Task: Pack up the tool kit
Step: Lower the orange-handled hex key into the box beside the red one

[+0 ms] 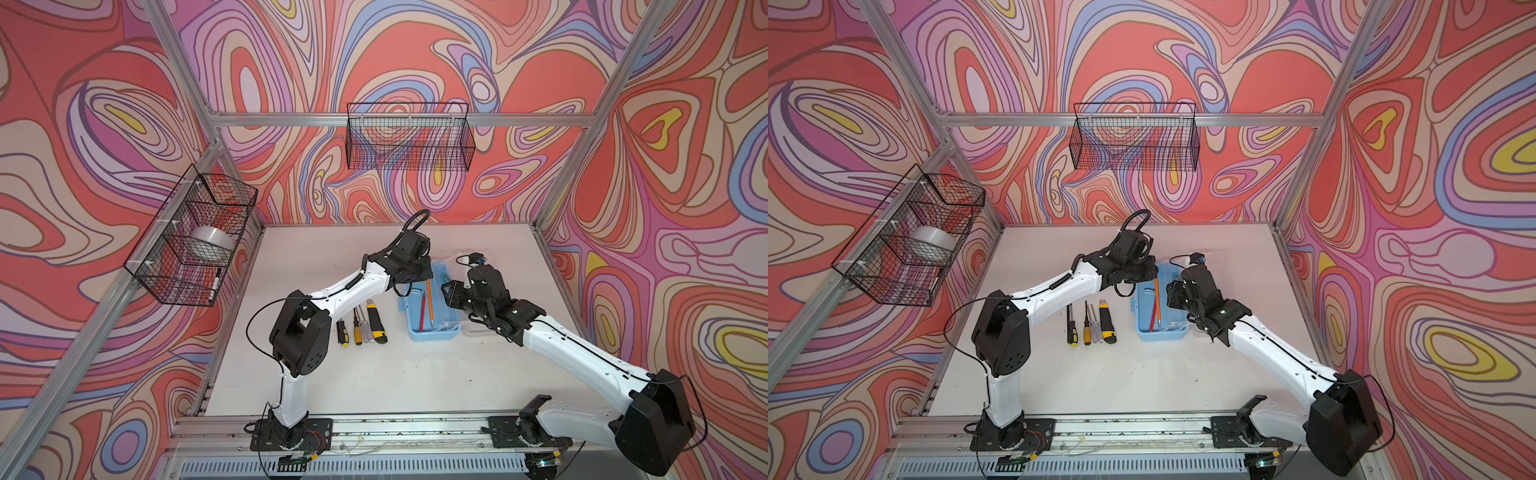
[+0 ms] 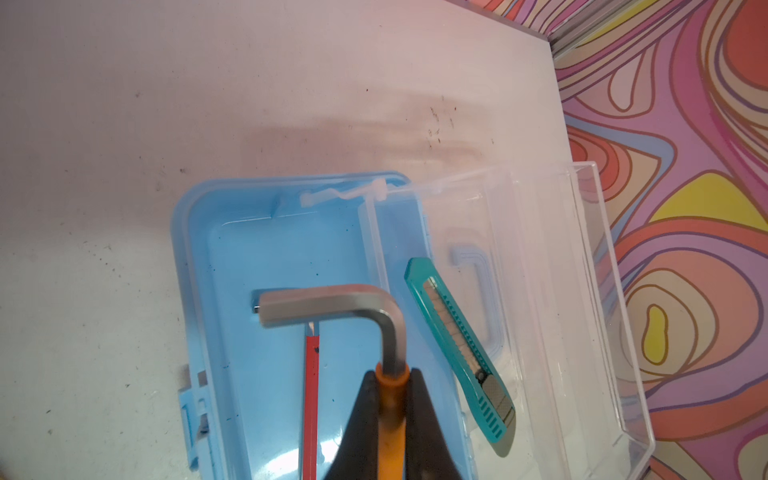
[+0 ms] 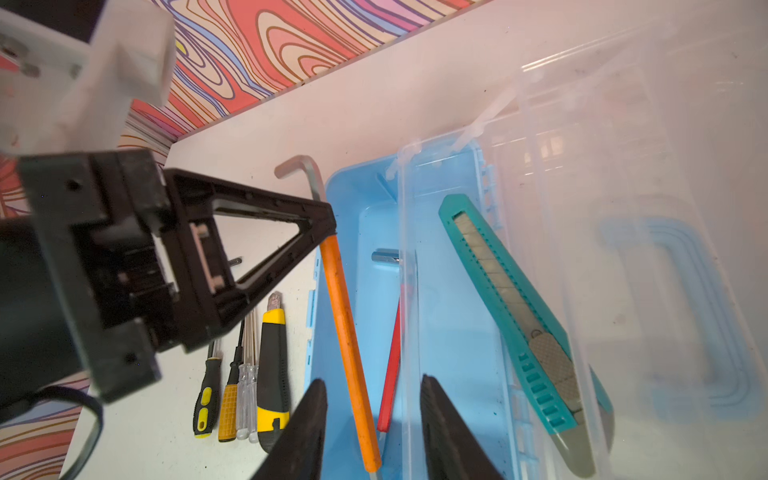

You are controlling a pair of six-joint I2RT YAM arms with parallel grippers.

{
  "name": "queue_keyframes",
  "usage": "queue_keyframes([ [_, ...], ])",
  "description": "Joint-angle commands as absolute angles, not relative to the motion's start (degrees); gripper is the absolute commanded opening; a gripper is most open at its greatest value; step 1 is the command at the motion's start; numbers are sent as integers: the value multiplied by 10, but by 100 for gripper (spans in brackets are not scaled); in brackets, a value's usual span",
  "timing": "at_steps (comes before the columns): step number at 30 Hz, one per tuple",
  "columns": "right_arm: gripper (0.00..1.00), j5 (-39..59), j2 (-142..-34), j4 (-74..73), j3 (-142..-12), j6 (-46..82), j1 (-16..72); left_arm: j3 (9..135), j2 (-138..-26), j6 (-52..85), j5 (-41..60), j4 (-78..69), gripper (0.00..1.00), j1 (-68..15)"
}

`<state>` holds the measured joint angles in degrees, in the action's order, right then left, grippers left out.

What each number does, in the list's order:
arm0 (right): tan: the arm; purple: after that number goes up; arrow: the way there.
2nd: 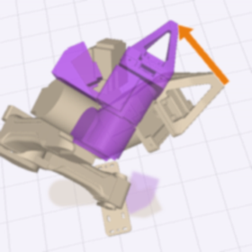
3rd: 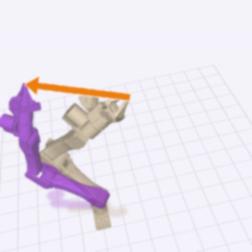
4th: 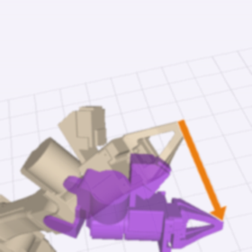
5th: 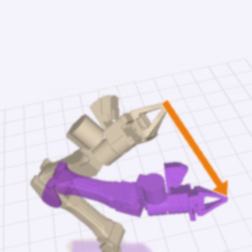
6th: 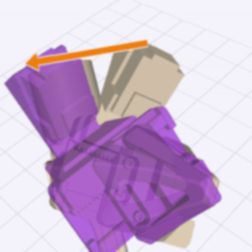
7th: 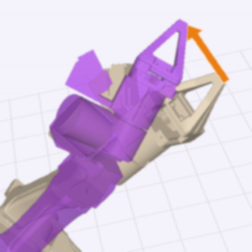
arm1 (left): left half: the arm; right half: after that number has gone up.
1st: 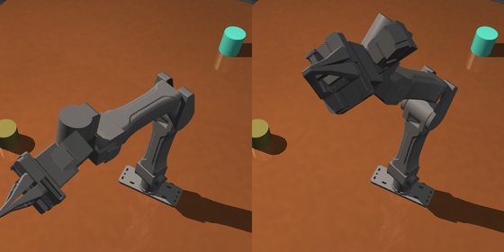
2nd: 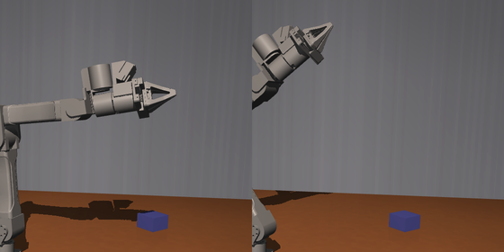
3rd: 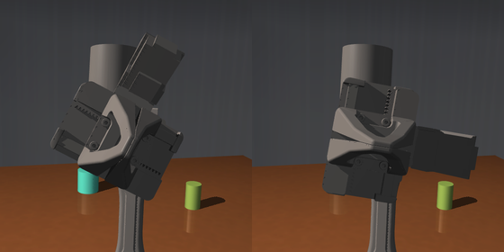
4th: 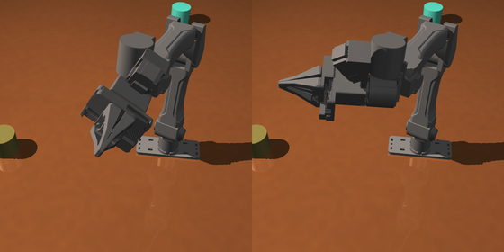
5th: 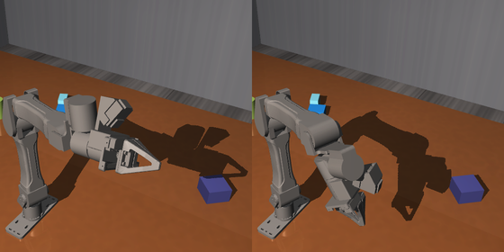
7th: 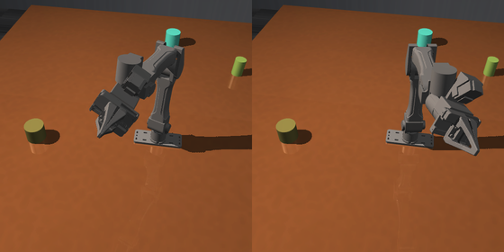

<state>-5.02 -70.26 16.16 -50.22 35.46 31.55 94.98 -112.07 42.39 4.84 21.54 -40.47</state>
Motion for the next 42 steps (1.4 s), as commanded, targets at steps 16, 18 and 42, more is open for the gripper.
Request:
queue_keyframes([
  [16,39,-30,-741,151,-511,350,306,959,-1197,407,58,235,0,-393],
  [18,39,-30,-742,148,-511,350,306,964,-1210,407,60,241,0,-394],
  [42,45,23,-762,136,-553,306,306,949,-1140,349,17,243,51,-394],
])
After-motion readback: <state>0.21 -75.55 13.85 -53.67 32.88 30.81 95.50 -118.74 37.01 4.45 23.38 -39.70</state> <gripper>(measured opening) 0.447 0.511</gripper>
